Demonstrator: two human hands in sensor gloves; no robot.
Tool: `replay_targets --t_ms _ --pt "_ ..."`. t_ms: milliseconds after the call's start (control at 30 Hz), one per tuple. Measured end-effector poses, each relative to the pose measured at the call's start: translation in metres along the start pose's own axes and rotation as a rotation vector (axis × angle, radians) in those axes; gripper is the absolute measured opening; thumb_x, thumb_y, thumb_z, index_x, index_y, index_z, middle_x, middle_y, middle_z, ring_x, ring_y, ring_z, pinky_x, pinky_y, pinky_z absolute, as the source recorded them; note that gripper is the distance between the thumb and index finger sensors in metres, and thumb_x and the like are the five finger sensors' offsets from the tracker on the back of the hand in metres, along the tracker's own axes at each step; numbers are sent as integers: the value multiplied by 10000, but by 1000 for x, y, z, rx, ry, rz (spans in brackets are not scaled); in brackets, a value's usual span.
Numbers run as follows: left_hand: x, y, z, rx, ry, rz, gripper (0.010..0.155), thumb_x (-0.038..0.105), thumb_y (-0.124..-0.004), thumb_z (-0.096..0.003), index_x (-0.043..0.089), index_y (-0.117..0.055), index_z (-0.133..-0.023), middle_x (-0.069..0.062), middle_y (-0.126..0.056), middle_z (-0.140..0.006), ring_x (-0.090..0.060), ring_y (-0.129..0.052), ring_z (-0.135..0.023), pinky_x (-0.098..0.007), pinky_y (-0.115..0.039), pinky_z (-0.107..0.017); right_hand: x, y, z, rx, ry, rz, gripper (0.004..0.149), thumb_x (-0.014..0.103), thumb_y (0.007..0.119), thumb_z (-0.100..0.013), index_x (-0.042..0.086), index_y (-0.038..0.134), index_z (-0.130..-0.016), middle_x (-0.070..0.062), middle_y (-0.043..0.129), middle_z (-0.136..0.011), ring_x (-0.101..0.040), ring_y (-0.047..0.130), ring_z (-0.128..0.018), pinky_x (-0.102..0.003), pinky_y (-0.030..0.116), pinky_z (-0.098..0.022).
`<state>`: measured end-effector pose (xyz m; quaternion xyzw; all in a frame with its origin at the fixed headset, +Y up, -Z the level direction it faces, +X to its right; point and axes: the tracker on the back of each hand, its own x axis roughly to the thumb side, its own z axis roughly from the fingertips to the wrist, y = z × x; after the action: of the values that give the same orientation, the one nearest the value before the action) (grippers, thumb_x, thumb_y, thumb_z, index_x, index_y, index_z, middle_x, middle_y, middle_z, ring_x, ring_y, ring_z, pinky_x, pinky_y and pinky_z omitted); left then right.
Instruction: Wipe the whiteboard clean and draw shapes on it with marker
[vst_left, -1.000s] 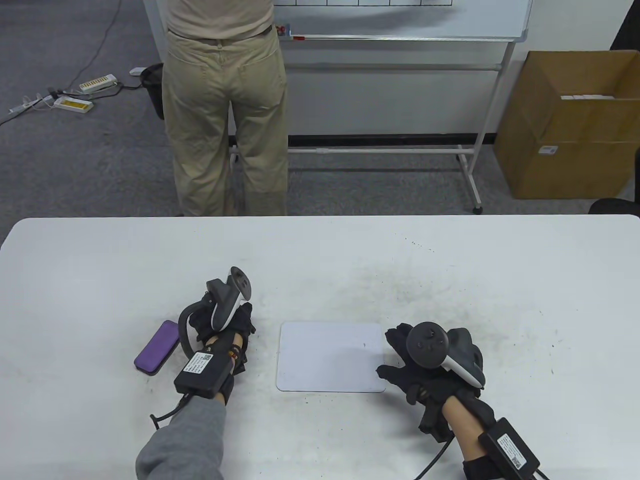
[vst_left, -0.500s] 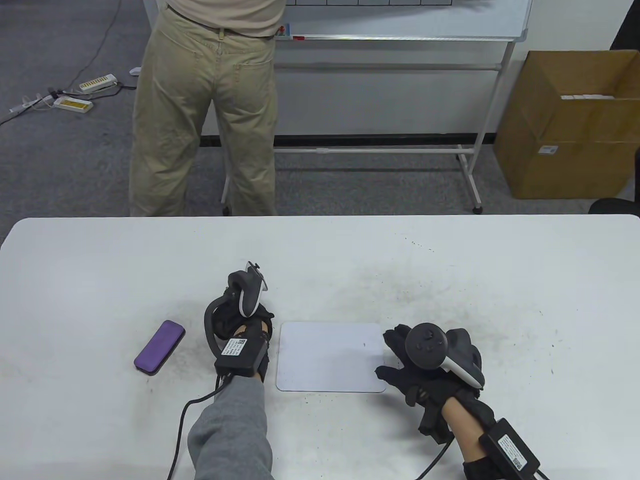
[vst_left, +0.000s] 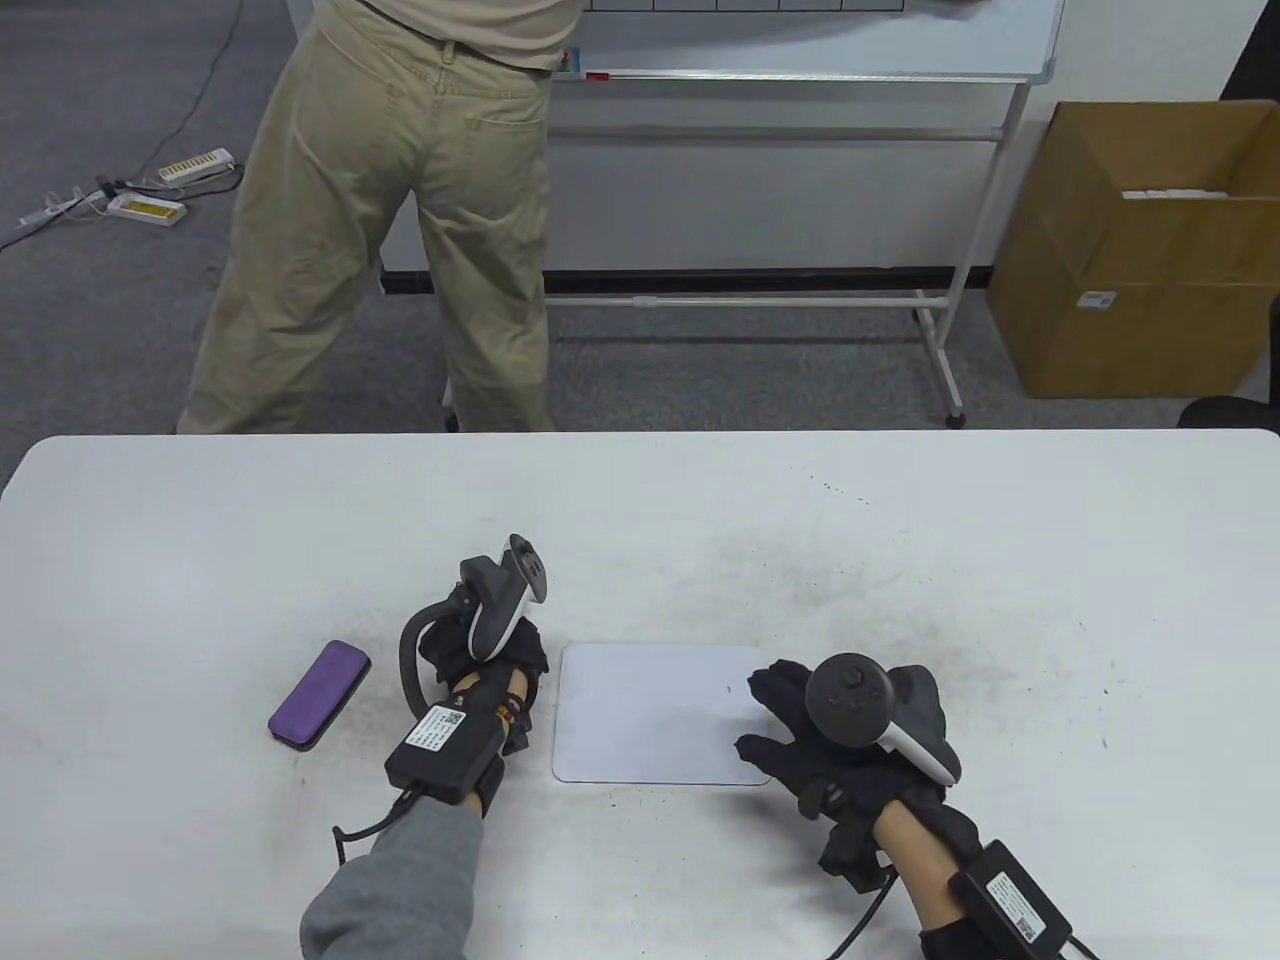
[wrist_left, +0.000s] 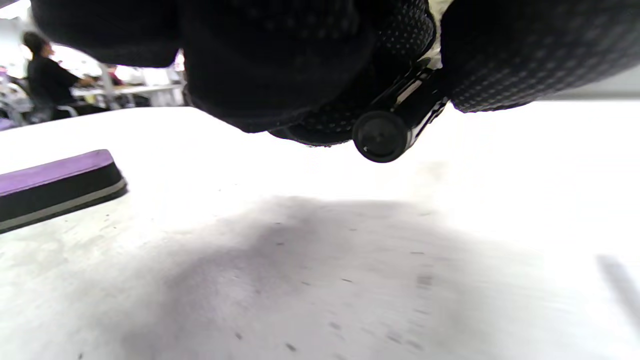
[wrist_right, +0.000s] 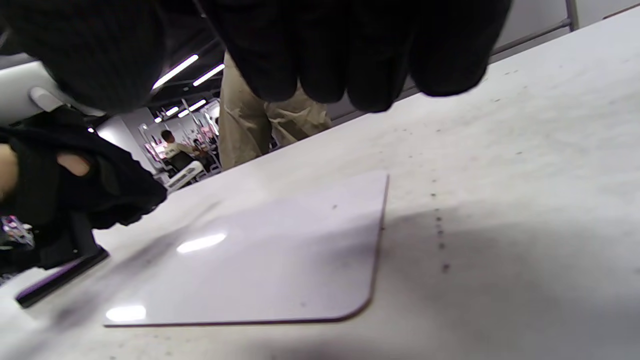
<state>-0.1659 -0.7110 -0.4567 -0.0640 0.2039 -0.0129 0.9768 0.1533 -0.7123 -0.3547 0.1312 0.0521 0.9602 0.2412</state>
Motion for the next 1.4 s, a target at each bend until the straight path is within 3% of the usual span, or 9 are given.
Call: replay_targets --t_ms 133,267,367,633,733,833,1000,1300,1400 --pt "6 9 29 37 -102 79 535 538 -838 -341 183 -878 -739 -51 -1010 -590 -114 -1011 -284 -368 -898 -259 1 5 0 -16 -17 -55 761 590 794 -348 195 699 -991 -108 690 -1057 -361 795 -955 -517 721 -641" --pt "10 9 58 127 -238 -1 536 547 -833 -335 195 -875 -737 -37 -1011 -590 -104 -1015 -286 -361 -904 -262 1 6 0 -48 -13 -98 728 585 795 -349 198 742 -963 -116 752 -1012 -326 896 -849 -446 796 -559" --pt "8 6 79 161 -352 86 538 543 -833 -331 195 -871 -740 -38 -1009 -595 -107 -1015 -292 -364 -904 -266 1 7 0 -83 -2 -172 714 578 804 -348 198 760 -950 -116 782 -983 -284 956 -743 -385 832 -481" --pt "15 -9 120 265 -637 320 536 542 -829 -323 207 -861 -739 -26 -1000 -604 -107 -1018 -308 -368 -905 -281 5 22 -2 -55 3 -237 744 595 800 -345 199 723 -970 -116 751 -996 -261 969 -692 -349 842 -444" --pt "18 -14 131 303 -752 336 535 545 -823 -321 217 -852 -742 -16 -994 -616 -103 -1018 -322 -366 -905 -293 2 28 -2 -53 23 -319 757 601 800 -344 195 709 -976 -118 751 -990 -250 976 -671 -338 845 -429" --pt "19 -15 143 341 -825 379 534 539 -826 -319 216 -848 -743 -18 -990 -622 -110 -1016 -329 -372 -902 -300 -2 30 -2 -119 73 -418 749 608 834 -324 198 751 -946 -106 802 -948 -223 1006 -606 -316 860 -381" --pt "20 -9 154 398 -861 357 532 534 -826 -316 217 -848 -743 -17 -990 -624 -111 -1017 -333 -373 -903 -304 -5 36 -1 -151 100 -703 632 554 887 -317 203 852 -842 -84 905 -826 -195 1036 -494 -291 871 -310" --pt "24 -8 162 425 -898 348 537 529 -835 -314 218 -839 -752 -17 -985 -634 -110 -1015 -343 -373 -900 -307 7 36 4 -173 33 -808 560 510 910 -321 234 857 -805 -54 917 -785 -167 1030 -465 -271 866 -295" --pt "27 -9 163 364 -875 373 533 533 -811 -334 221 -840 -765 -14 -999 -640 -102 -1024 -316 -360 -909 -277 3 35 3 -178 59 -867 511 490 928 -326 247 878 -773 -63 934 -753 -161 1048 -433 -264 884 -279"
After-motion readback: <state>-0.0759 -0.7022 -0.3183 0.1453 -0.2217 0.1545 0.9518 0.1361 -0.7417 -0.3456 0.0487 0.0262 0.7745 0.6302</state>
